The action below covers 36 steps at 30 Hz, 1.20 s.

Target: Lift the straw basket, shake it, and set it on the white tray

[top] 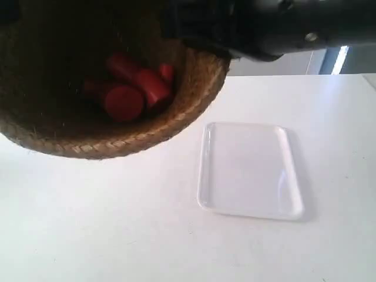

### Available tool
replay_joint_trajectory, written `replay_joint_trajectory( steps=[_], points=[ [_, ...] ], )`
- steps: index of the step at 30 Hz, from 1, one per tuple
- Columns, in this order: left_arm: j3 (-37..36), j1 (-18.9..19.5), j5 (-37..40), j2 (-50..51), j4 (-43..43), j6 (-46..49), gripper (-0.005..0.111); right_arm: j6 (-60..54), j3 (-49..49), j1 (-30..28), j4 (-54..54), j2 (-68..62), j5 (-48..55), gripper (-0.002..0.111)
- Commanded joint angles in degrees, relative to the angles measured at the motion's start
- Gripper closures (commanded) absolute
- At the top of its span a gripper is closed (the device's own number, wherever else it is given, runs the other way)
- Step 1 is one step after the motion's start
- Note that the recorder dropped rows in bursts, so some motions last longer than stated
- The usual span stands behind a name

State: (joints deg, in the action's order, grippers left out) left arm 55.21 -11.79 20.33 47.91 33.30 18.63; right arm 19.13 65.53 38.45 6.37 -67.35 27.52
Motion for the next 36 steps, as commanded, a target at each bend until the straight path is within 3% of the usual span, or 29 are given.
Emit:
replay_joint_trajectory(
  steps=[1,4,19,23,28,36],
  points=[
    [-5.93,0.29,4.53,4.30,-0.36,-3.72,0.107,1.28,-4.84,-0.16,0.93,-6.65,2.30,0.108],
    [-4.59,0.01,3.57,3.07,2.29,0.62,0.107,-0.49,-4.73,0.92,-0.60,-5.73,0.50,0.108],
    [-4.57,0.51,3.57,2.84,2.19,0.79,0.107,-0.49,-4.96,0.92,-0.24,-7.56,2.15,0.108],
    [-4.55,0.51,3.62,2.84,-4.26,-0.59,0.107,-0.49,-4.96,0.92,0.04,-10.40,1.60,0.108],
    [-4.64,3.83,1.94,2.84,-16.40,-13.67,0.107,10.64,-4.96,0.92,11.43,-11.10,2.68,0.108],
    [-4.64,5.45,3.84,2.84,-16.19,-13.98,0.107,13.06,-4.96,0.92,15.75,-9.07,4.43,0.108]
  ],
)
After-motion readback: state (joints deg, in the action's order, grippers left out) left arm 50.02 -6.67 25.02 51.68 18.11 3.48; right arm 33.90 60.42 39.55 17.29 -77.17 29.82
